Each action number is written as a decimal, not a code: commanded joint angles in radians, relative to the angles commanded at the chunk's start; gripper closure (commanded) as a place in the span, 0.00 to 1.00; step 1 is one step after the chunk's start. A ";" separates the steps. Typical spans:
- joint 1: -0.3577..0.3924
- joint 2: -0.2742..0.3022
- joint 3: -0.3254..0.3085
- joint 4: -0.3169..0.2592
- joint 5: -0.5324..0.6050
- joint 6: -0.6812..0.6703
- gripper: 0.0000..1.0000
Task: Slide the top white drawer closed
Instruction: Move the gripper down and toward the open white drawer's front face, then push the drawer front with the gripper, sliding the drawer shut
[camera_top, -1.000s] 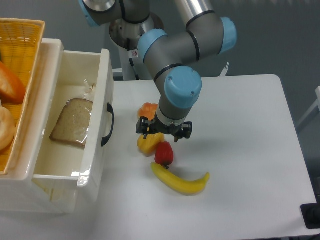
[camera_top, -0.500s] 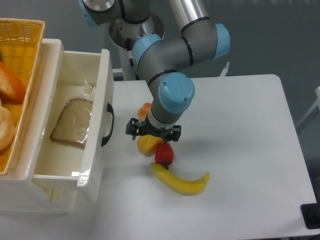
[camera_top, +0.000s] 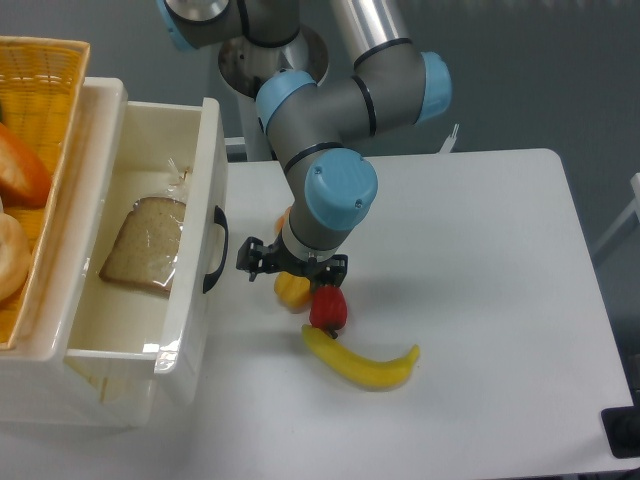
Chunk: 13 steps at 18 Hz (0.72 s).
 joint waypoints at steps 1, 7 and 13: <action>-0.002 -0.002 -0.002 0.000 0.000 0.000 0.00; -0.015 0.002 0.000 0.000 -0.002 0.002 0.00; -0.026 0.009 0.000 -0.011 -0.018 0.000 0.00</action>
